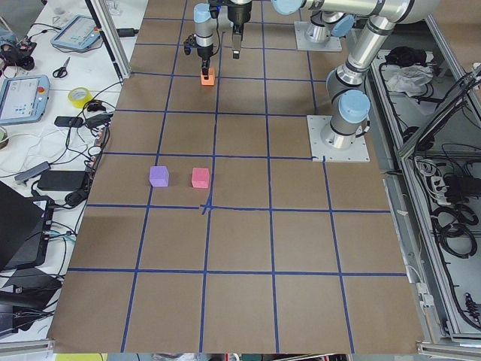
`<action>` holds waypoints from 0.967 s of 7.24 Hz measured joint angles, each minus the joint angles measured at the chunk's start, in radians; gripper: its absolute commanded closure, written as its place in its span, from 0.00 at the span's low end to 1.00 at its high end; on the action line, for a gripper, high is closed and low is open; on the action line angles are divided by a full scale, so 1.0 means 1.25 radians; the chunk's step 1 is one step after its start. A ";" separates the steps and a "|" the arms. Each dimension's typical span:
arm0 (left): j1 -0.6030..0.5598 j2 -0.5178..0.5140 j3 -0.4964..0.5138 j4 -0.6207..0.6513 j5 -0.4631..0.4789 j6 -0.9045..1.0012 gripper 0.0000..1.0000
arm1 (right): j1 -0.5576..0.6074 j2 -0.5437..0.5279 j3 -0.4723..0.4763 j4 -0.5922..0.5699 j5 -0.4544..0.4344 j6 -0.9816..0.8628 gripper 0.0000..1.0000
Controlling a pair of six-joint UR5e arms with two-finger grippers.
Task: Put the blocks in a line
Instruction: 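Open the right gripper and raise it away from the cube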
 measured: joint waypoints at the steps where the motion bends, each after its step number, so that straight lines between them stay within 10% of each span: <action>1: 0.000 -0.001 0.000 0.000 -0.014 0.002 0.00 | 0.000 0.000 -0.001 -0.003 0.000 0.000 0.00; 7: 0.000 0.000 -0.001 0.000 -0.038 0.011 0.00 | -0.063 -0.171 -0.017 0.157 -0.014 -0.053 0.00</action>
